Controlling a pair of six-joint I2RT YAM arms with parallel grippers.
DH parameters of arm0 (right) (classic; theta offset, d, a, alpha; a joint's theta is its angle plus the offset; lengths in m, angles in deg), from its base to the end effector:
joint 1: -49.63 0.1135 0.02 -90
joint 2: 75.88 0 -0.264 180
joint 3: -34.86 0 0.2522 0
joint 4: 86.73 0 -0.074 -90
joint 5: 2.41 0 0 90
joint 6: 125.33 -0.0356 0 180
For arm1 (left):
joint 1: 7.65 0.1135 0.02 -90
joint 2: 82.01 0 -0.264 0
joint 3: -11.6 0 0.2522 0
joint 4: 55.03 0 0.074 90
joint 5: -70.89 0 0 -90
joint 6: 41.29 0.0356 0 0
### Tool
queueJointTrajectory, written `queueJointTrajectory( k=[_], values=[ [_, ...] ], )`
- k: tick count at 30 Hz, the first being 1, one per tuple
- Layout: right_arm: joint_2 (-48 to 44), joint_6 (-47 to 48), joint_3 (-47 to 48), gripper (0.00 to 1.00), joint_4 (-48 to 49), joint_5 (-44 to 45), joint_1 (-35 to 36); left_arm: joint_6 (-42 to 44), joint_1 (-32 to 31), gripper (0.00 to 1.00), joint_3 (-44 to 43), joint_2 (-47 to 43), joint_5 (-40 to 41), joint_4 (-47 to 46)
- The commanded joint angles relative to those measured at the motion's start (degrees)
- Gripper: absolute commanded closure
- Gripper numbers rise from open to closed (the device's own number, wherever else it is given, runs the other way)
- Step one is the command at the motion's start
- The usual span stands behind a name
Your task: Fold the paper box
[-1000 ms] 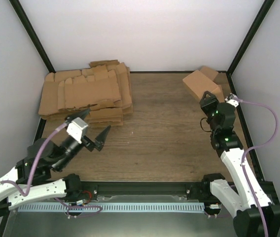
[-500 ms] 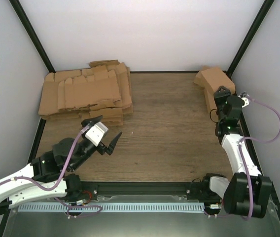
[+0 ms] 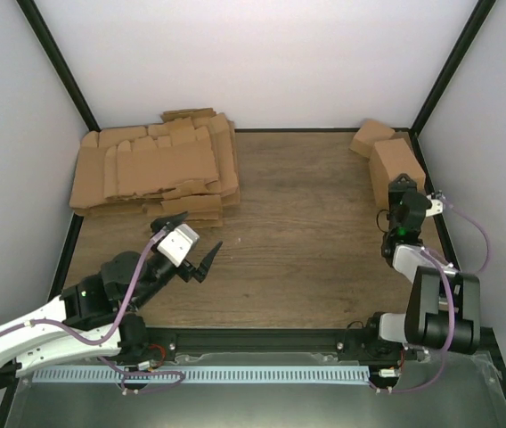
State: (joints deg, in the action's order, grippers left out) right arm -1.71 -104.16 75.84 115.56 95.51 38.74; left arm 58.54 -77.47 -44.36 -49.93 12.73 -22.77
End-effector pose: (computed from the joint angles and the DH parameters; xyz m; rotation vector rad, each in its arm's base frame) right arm 0.2606 -0.0551 0.2088 1.2305 1.3135 0.6099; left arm 0.0625 -0.1156 0.3406 0.7468 1.5319 -0.3055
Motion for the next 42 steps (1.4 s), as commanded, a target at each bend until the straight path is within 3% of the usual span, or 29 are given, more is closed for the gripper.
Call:
queueJointTrajectory(
  k=[1,18,35,42],
  values=[
    [3.8,0.8,1.5,0.73,9.8,4.7,-0.5,-0.2,-0.2,0.0,0.5,-0.3,-0.1,-2.2],
    [20.7,-3.3,4.2,0.74,23.9,7.1,-0.4,0.3,-0.1,0.0,1.2,0.4,1.3,-2.5],
    [24.2,-6.0,6.7,0.73,19.2,8.9,1.3,0.5,-0.1,0.0,1.2,0.1,1.9,-2.6],
    [24.3,-6.1,7.4,0.62,16.5,8.9,1.7,0.3,-0.1,0.0,1.1,-0.4,1.7,-2.3]
  ],
)
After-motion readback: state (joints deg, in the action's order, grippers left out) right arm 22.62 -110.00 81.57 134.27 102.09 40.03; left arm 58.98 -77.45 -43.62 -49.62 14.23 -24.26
